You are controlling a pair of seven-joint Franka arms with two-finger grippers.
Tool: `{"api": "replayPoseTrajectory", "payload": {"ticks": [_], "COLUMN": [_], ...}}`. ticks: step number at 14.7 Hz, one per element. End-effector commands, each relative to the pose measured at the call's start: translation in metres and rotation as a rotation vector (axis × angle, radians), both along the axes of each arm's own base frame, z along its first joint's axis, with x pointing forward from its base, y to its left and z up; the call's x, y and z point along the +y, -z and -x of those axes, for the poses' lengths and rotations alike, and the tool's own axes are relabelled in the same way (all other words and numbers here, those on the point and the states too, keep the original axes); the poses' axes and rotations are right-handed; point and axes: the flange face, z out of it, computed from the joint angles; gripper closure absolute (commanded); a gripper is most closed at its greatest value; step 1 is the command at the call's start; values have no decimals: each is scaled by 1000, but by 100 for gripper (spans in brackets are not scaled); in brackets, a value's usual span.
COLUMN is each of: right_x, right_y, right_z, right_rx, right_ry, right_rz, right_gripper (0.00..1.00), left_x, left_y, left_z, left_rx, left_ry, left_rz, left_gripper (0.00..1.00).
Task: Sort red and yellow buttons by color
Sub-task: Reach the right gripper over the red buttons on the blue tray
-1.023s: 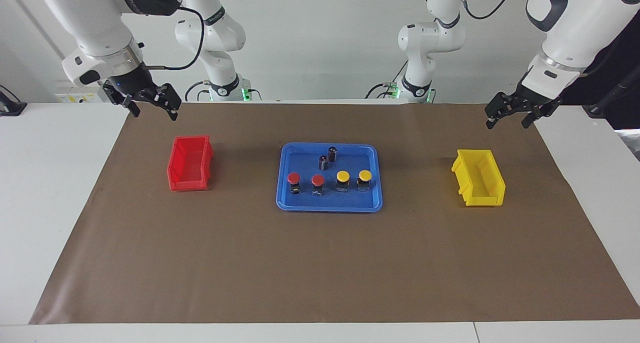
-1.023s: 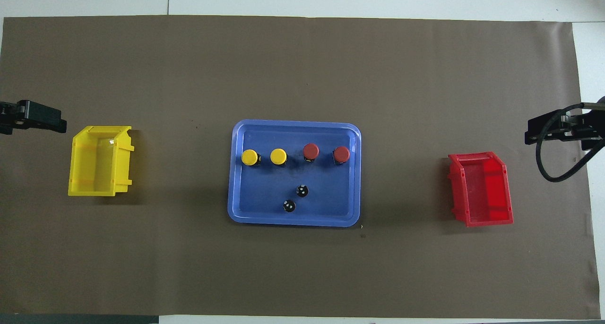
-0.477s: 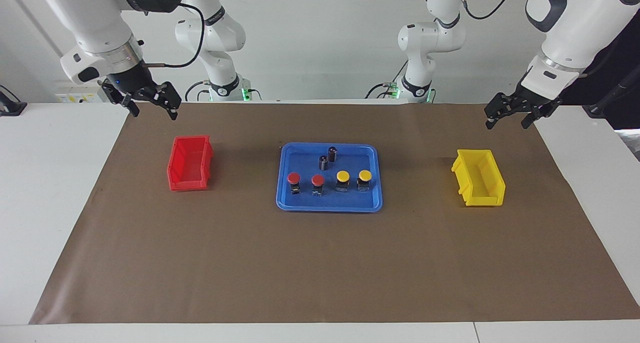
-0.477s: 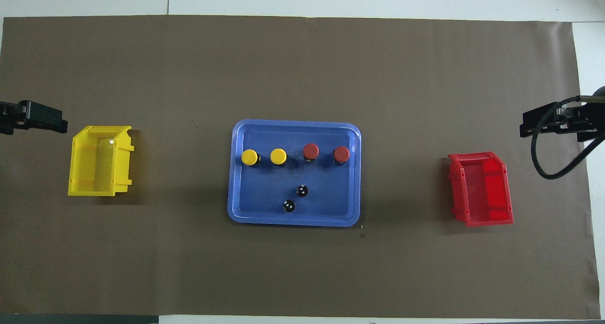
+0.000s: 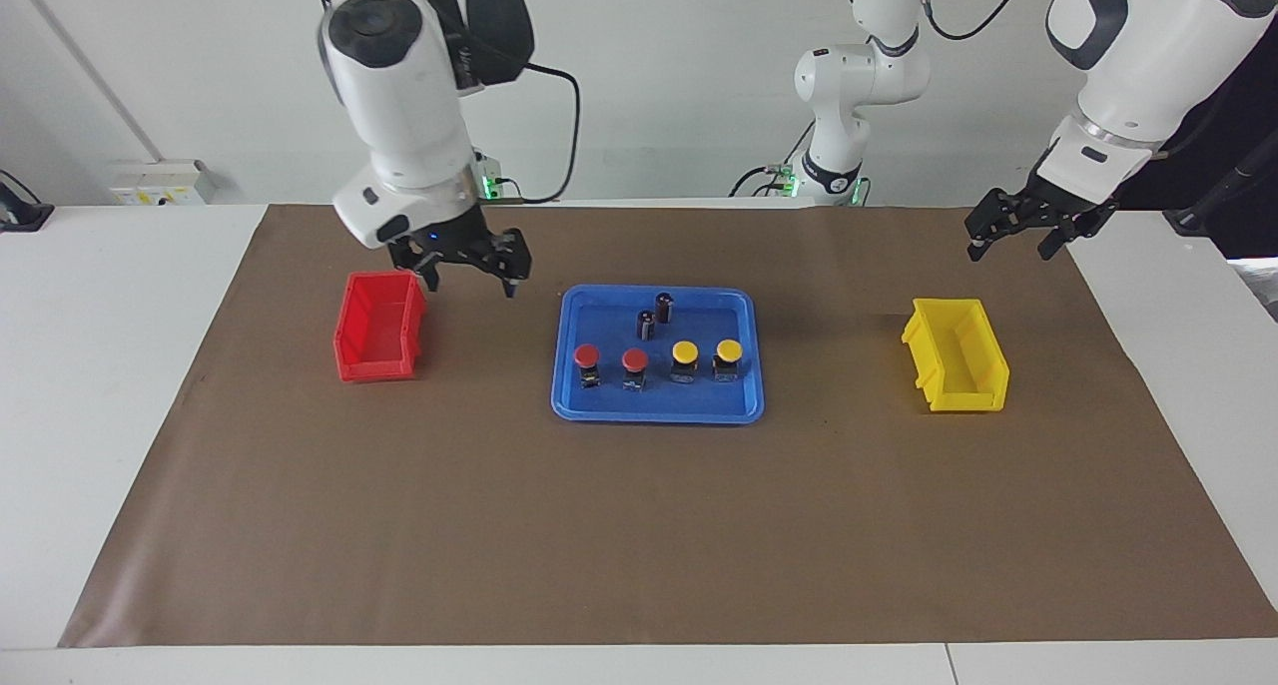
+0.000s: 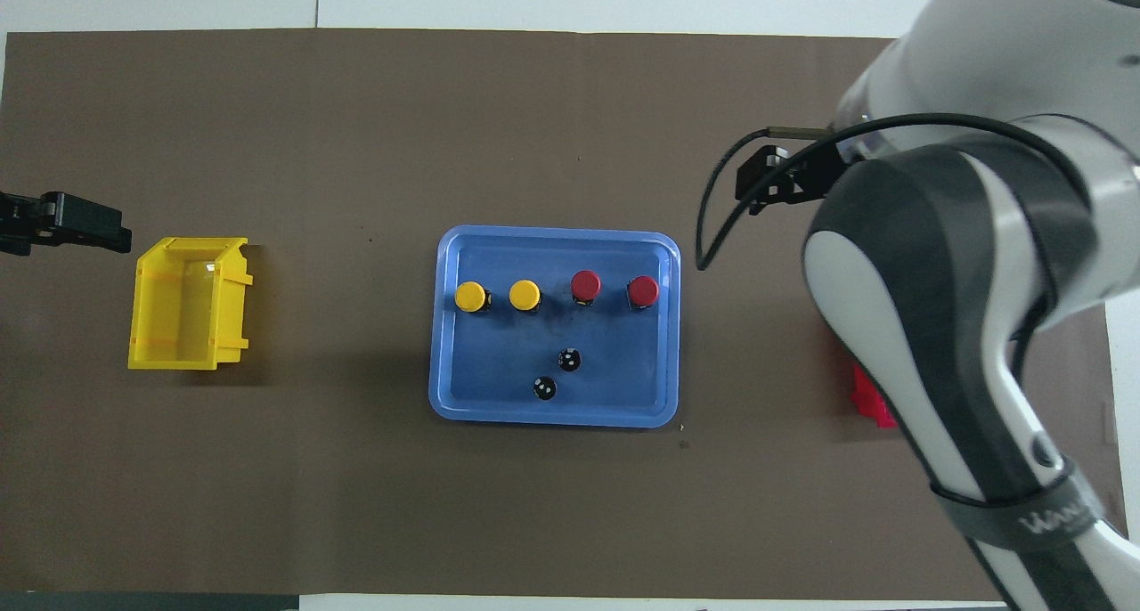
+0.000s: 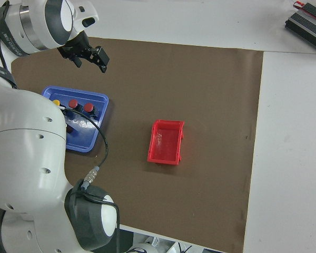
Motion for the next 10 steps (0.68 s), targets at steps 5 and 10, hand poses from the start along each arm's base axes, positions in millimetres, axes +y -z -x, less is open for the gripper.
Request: {"api": "replayPoseTrajectory", "payload": {"ticks": [5, 10], "right_x": [37, 40], "right_y": [105, 158], "right_z": [56, 78], "right_rx": [-57, -64], "right_ry": [-26, -54], "right_rz": [-23, -24], "right_gripper": [0, 4], "left_x": [0, -2], "left_y": [-1, -1], "left_z": [9, 10], "left_rx": [-22, -20], "left_ry": [13, 12], "left_rz": [-19, -19], "left_gripper": [0, 0]}}
